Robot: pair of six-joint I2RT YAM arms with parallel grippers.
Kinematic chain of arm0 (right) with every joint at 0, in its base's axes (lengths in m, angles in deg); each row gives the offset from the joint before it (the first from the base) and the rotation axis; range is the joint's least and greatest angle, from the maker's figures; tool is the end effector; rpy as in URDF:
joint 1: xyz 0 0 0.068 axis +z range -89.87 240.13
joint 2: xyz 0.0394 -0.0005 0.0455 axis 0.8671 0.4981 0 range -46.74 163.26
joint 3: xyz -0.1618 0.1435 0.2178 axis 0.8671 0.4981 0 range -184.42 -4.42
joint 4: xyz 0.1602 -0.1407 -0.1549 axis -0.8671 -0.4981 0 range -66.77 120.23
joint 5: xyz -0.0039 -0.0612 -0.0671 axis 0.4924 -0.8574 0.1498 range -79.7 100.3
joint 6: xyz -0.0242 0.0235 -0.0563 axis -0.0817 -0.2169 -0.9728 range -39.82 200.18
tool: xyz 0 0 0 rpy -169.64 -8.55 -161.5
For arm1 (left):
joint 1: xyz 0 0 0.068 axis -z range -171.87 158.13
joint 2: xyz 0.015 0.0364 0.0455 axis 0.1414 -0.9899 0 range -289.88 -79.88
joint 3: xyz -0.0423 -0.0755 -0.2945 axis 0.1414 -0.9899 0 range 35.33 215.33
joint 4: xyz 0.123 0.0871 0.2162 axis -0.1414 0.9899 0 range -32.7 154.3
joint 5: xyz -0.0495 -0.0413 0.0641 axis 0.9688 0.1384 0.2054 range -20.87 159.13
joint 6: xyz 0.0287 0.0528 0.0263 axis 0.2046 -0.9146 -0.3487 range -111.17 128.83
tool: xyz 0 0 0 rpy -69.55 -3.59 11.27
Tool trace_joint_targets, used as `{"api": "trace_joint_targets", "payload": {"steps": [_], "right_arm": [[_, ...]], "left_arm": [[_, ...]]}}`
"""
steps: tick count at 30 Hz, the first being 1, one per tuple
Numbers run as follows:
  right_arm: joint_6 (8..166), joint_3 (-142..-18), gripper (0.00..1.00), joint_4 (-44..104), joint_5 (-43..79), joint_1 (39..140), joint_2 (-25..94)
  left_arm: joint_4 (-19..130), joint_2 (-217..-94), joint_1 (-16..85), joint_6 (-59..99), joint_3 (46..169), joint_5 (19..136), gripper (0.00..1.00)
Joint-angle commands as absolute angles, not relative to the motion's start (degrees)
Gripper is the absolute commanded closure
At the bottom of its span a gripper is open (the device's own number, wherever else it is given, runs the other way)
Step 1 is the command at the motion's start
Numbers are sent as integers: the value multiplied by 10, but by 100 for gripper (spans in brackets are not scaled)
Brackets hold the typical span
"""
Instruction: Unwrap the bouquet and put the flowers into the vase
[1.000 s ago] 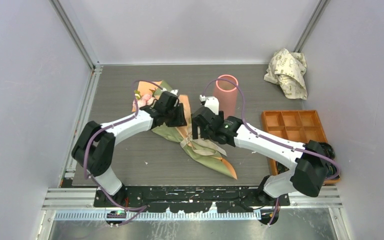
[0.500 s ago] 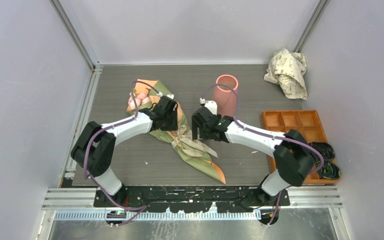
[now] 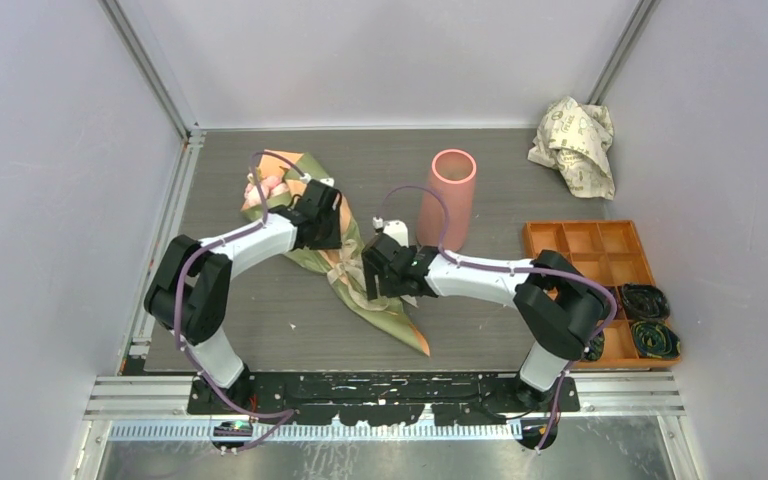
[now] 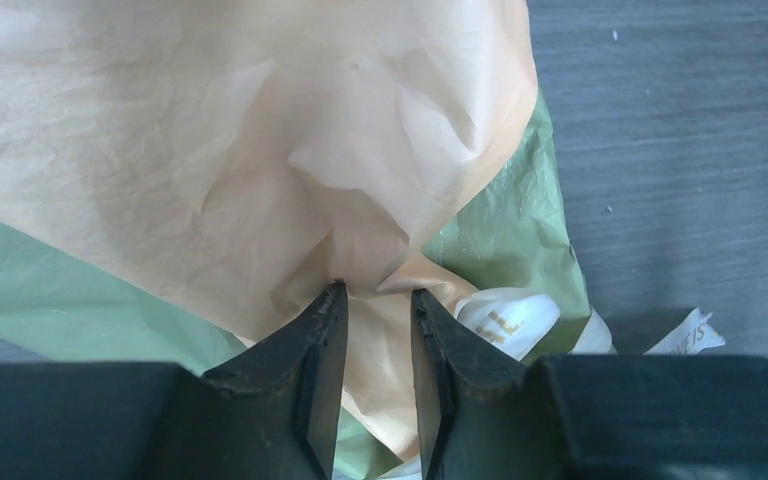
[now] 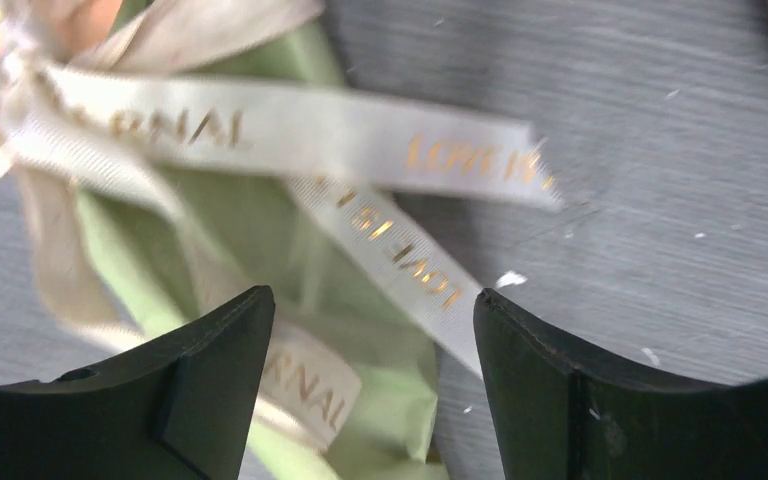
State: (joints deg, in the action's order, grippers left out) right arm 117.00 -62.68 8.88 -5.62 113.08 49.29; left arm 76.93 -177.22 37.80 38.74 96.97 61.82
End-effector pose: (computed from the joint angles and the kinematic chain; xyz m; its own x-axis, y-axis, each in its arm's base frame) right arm 0.2204 0.2685 0.2009 -0.8230 -0.1338 -0.5521 -0.2366 0.9643 0.1191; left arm 0.3206 -0.1750 0.2117 -0.8329 -0.0947 -0.5453 0.0148 0.9811 -0.1930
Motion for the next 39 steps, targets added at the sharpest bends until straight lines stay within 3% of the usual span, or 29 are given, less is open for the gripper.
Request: {"api": "trace_joint_targets", "payload": {"steps": [1, 17, 37, 39], "right_arm": [[1186, -632, 22, 96, -58, 1158, 495], [1094, -742, 18, 37, -155, 1137, 512], [1112, -765, 23, 153, 30, 1091, 602], [1118, -762, 29, 160, 36, 1091, 607]], "left_arm": [[779, -1787, 360, 361, 991, 618, 69], [748, -1747, 360, 384, 883, 647, 70], [748, -1753, 361, 384, 867, 640, 70], [749, -1754, 360, 383, 867, 639, 70]]}}
